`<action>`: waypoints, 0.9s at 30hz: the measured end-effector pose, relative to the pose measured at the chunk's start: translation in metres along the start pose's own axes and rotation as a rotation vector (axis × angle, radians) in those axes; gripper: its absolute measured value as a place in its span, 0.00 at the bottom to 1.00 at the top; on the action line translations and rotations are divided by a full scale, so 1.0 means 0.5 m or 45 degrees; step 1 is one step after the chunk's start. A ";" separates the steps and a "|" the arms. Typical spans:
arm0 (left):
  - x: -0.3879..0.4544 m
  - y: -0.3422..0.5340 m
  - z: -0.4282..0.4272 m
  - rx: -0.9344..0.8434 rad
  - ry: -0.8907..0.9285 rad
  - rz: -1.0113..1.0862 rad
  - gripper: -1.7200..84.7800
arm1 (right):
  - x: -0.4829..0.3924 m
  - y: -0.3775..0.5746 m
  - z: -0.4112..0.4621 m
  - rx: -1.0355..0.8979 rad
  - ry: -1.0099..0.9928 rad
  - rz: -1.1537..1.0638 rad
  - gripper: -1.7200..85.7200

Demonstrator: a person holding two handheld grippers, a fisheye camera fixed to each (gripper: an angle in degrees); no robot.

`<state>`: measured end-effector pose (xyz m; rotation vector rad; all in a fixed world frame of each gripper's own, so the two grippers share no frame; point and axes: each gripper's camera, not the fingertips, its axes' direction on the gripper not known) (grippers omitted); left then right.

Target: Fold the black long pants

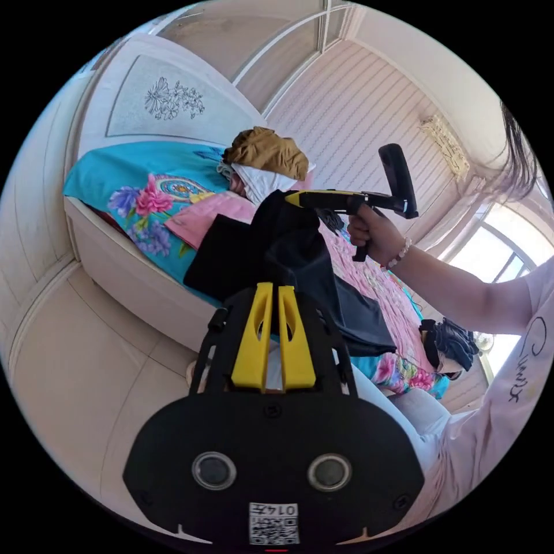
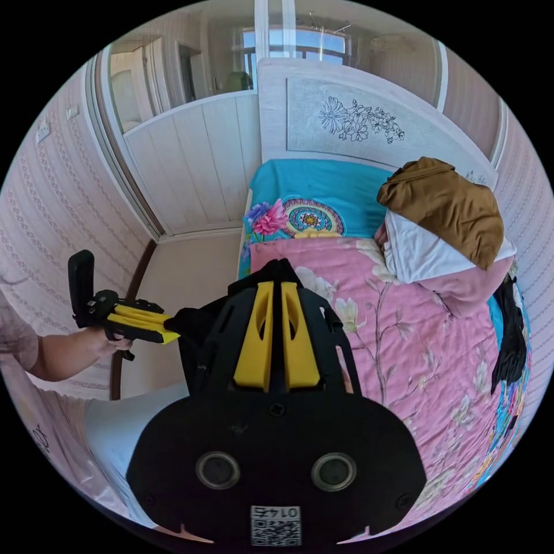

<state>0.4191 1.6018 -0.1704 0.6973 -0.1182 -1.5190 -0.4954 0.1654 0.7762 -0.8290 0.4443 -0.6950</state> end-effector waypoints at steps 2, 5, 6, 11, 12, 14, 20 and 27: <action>-0.038 -0.014 0.006 -0.005 -0.088 -0.043 0.02 | 0.023 -0.028 0.004 0.037 -0.023 0.039 0.05; -0.102 -0.031 0.039 -0.132 -0.191 -0.129 0.09 | 0.055 -0.040 0.040 -0.043 -0.056 0.101 0.10; -0.118 -0.035 0.041 -0.150 -0.210 -0.157 0.11 | 0.064 -0.037 0.043 -0.067 -0.058 0.121 0.10; -0.129 -0.051 0.038 -0.100 -0.195 -0.092 0.14 | 0.153 0.144 -0.075 0.025 -0.134 0.271 0.12; -0.129 -0.058 0.053 -0.122 -0.170 -0.079 0.14 | 0.163 0.179 -0.095 0.041 -0.105 0.309 0.12; -0.122 -0.075 0.084 -0.162 -0.117 -0.047 0.16 | 0.201 0.338 -0.170 0.076 0.028 0.500 0.12; -0.071 -0.144 0.190 -0.315 -0.133 0.066 0.17 | 0.233 0.721 -0.272 -0.007 0.302 1.037 0.14; -0.011 -0.175 0.247 -0.437 -0.250 0.183 0.08 | 0.253 0.915 -0.227 -0.003 0.120 1.297 0.15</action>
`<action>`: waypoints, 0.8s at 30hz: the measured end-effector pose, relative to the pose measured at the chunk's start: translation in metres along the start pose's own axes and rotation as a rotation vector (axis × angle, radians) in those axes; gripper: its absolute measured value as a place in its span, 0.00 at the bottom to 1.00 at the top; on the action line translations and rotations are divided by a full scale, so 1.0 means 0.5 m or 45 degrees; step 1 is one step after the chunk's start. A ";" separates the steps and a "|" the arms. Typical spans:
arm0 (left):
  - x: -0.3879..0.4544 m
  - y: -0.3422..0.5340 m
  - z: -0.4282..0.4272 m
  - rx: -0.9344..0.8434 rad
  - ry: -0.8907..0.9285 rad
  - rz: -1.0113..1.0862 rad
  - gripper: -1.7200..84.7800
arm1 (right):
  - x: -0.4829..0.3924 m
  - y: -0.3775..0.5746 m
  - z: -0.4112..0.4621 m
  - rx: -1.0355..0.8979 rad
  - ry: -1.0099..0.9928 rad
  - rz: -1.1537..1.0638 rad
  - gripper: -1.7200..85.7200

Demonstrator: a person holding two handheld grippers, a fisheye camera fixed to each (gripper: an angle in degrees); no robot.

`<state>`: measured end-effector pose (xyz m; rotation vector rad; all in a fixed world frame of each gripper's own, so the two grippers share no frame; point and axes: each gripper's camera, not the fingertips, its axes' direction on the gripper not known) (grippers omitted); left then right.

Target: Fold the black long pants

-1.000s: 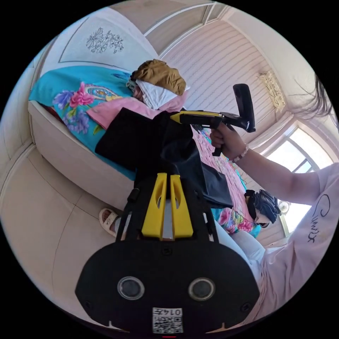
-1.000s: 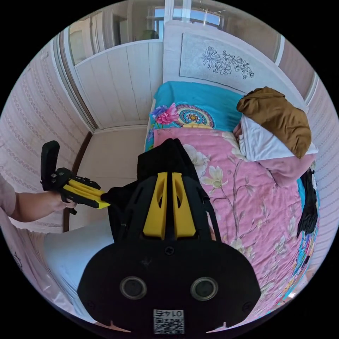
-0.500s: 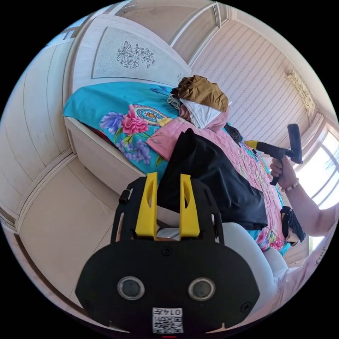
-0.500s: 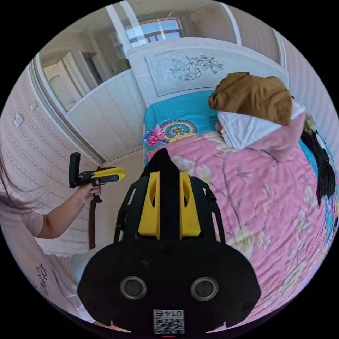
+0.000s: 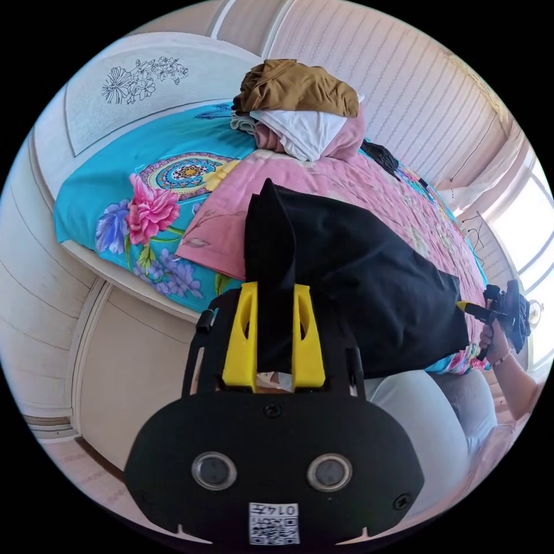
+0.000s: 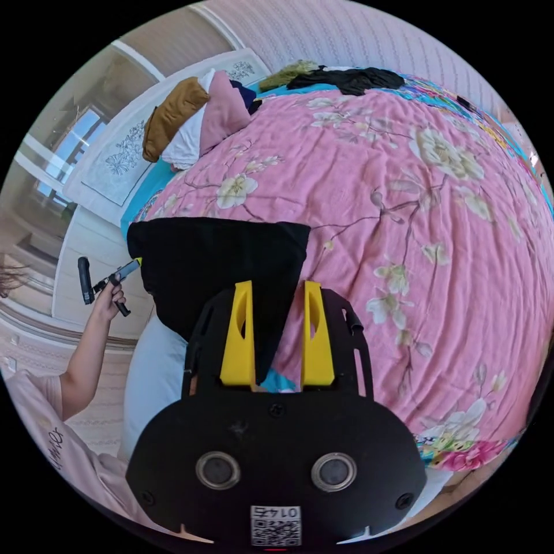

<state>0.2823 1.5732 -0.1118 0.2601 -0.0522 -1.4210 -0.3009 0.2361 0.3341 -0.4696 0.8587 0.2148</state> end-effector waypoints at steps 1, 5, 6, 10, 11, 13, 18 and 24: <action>0.002 -0.003 0.000 -0.004 0.023 0.003 0.07 | 0.014 0.002 -0.006 0.023 -0.030 -0.002 0.11; 0.054 -0.032 -0.007 -0.017 -0.067 0.044 0.01 | 0.037 -0.009 -0.037 0.005 -0.105 -0.186 0.04; 0.078 -0.042 -0.012 -0.006 -0.103 0.072 0.01 | 0.043 -0.012 -0.043 0.004 -0.109 -0.206 0.04; 0.156 -0.086 -0.030 0.034 -0.075 0.141 0.01 | 0.127 -0.035 -0.122 0.085 -0.228 -0.251 0.03; 0.191 -0.105 -0.033 0.041 -0.053 0.183 0.01 | 0.160 -0.040 -0.146 0.100 -0.246 -0.250 0.03; 0.252 -0.133 -0.027 0.028 -0.016 0.260 0.01 | 0.211 -0.043 -0.182 0.114 -0.226 -0.246 0.03; 0.476 -0.205 0.020 0.007 0.197 0.446 0.01 | 0.372 -0.018 -0.283 0.075 -0.080 -0.162 0.03; 0.676 -0.244 0.108 -0.113 0.154 0.570 0.01 | 0.599 0.047 -0.367 0.018 0.043 0.118 0.06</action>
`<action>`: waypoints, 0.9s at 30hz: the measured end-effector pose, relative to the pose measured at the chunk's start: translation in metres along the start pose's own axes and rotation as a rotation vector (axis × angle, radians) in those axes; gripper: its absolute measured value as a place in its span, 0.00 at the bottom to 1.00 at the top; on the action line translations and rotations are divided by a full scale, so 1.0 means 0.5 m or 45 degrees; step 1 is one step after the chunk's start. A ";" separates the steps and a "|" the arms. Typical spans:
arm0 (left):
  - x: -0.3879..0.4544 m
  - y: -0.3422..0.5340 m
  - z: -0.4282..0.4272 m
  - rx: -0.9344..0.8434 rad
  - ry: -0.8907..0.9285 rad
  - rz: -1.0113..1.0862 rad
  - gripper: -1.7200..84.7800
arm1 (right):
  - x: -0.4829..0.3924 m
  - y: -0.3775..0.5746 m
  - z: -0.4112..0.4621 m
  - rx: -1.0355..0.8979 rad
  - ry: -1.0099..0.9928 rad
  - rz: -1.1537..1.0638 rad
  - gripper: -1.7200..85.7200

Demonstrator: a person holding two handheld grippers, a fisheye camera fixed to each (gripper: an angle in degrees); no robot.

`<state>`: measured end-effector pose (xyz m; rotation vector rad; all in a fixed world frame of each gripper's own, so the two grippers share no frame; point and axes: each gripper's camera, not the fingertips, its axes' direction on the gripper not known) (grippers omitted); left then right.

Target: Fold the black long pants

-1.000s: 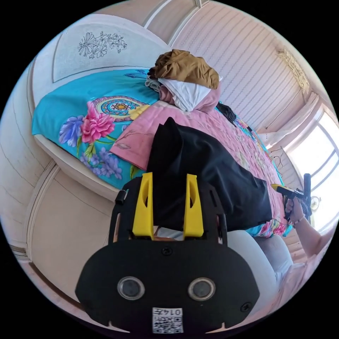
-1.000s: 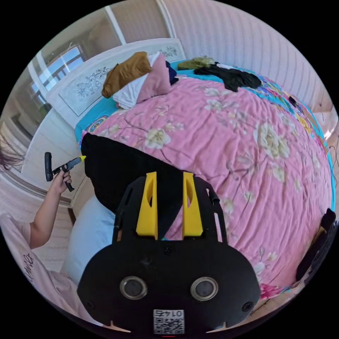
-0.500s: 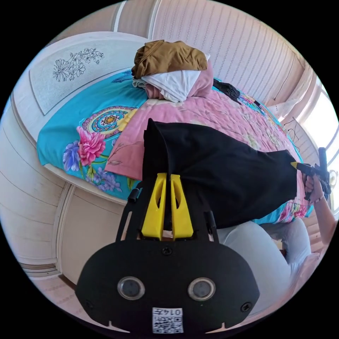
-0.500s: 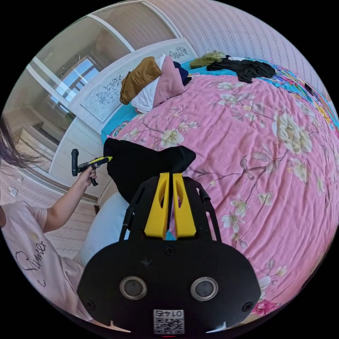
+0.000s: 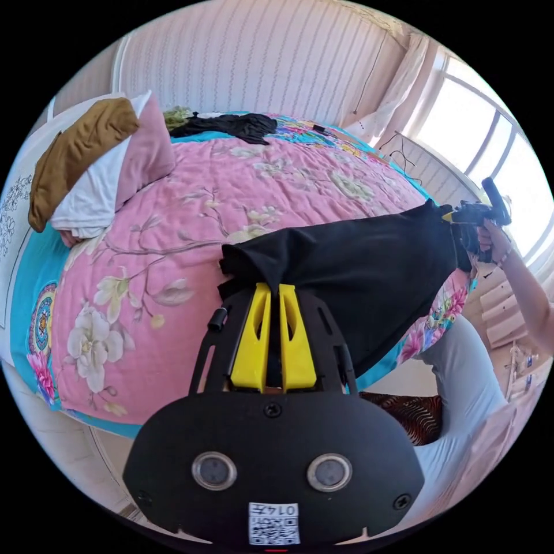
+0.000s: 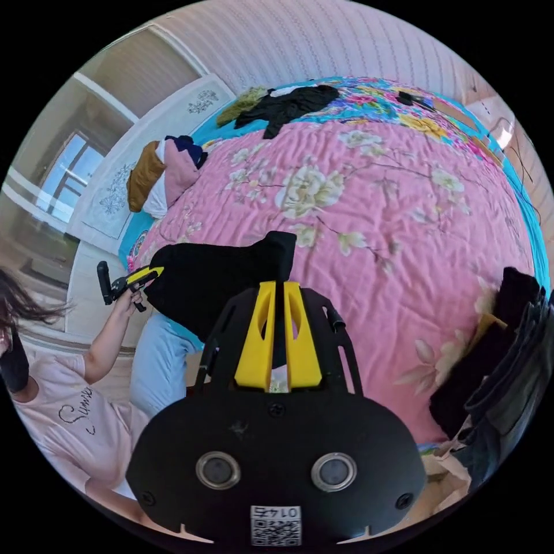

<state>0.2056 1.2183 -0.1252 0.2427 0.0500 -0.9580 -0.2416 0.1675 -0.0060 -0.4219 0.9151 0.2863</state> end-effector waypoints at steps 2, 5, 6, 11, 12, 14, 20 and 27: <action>0.011 -0.016 0.008 0.000 0.015 -0.028 0.01 | 0.079 0.035 0.005 0.038 -0.036 0.150 0.09; 0.024 -0.035 0.008 0.019 0.048 -0.055 0.02 | 0.125 0.098 0.024 0.100 -0.127 0.202 0.13; 0.032 -0.044 0.009 0.023 0.056 -0.060 0.02 | 0.131 0.111 0.033 0.097 -0.147 0.213 0.14; 0.079 -0.092 0.017 0.002 0.027 -0.036 0.02 | 0.164 0.178 0.138 -0.056 -0.263 0.269 0.12; 0.091 -0.105 0.015 -0.004 0.022 -0.033 0.02 | 0.168 0.180 0.141 -0.061 -0.277 0.277 0.11; 0.108 -0.125 0.010 -0.010 0.024 -0.030 0.02 | 0.183 0.188 0.126 -0.058 -0.365 0.264 0.06; 0.157 -0.172 -0.025 -0.037 0.039 -0.012 0.06 | 0.205 0.185 0.122 -0.188 -0.355 0.224 0.04; 0.301 -0.204 -0.159 0.074 -0.128 0.210 0.01 | 0.069 0.143 0.053 0.000 0.033 -0.062 0.02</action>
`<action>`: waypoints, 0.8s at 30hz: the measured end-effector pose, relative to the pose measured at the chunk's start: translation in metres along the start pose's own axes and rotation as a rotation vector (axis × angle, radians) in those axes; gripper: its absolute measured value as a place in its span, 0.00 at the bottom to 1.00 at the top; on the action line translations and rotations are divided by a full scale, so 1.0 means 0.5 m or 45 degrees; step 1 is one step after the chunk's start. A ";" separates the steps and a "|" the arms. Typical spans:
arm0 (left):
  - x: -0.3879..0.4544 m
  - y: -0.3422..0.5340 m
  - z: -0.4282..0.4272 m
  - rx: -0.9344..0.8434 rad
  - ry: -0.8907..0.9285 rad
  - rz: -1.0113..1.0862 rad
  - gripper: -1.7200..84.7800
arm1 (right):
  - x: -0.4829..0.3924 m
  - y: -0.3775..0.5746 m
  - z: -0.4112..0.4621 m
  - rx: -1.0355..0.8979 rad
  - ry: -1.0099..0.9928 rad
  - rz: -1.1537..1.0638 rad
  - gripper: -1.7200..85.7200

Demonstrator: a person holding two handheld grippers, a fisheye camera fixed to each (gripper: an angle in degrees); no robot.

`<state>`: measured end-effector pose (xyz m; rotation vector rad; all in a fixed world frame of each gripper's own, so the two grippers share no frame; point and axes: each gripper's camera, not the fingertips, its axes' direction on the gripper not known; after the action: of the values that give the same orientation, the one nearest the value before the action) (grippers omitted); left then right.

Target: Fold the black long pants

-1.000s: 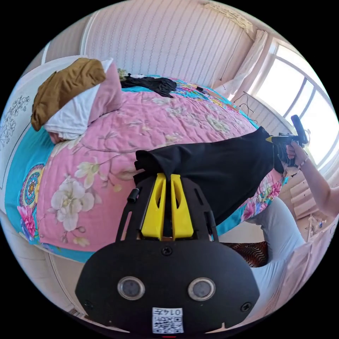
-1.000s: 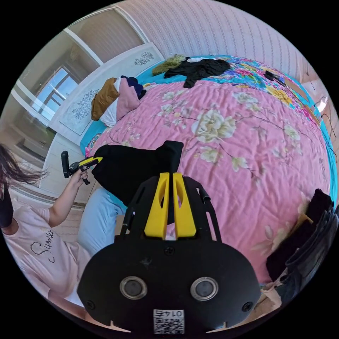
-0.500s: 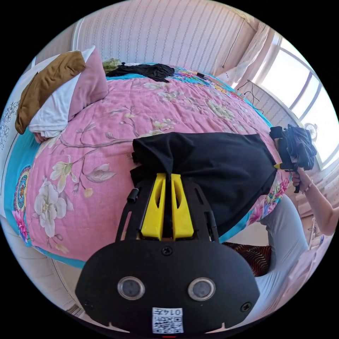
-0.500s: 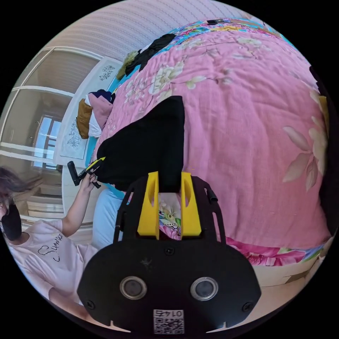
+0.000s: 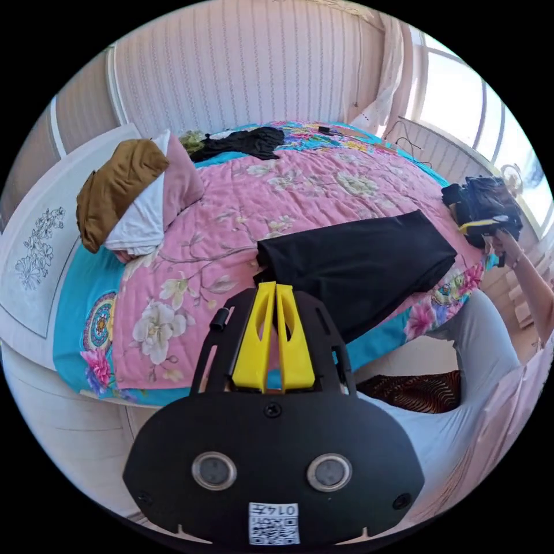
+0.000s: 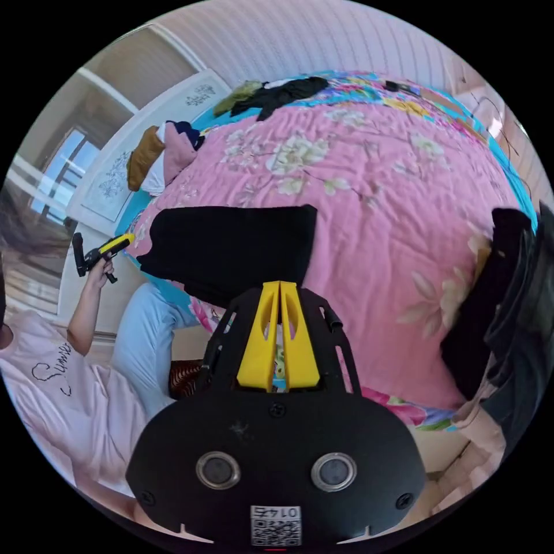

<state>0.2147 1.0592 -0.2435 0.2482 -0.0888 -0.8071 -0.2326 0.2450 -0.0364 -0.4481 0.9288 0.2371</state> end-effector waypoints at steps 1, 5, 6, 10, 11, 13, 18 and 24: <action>0.026 -0.013 0.002 0.009 0.048 0.043 0.01 | -0.048 -0.032 0.014 0.013 -0.024 -0.106 0.02; 0.227 -0.106 0.075 0.036 0.366 0.179 0.01 | -0.230 -0.161 0.129 -0.026 -0.048 -0.431 0.02; 0.273 -0.128 0.103 0.010 0.368 0.172 0.01 | -0.252 -0.177 0.147 -0.029 -0.031 -0.459 0.02; 0.365 -0.169 0.170 -0.128 0.323 0.140 0.01 | -0.334 -0.254 0.295 -0.174 0.176 -0.464 0.01; 0.384 -0.168 0.201 -0.181 0.293 0.153 0.01 | -0.334 -0.259 0.370 -0.350 0.234 -0.446 0.01; 0.386 -0.169 0.204 -0.106 0.342 0.109 0.01 | -0.335 -0.250 0.380 -0.235 0.222 -0.410 0.01; 0.412 -0.232 0.152 -0.134 0.386 0.095 0.01 | -0.350 -0.272 0.382 -0.372 0.207 -0.489 0.01; 0.471 -0.246 0.179 -0.115 0.395 0.069 0.01 | -0.353 -0.288 0.444 -0.413 0.280 -0.488 0.01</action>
<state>0.2751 0.7901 -0.1919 0.2818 0.2314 -0.7090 -0.1206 0.2208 0.2603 -0.9545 1.0016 -0.0145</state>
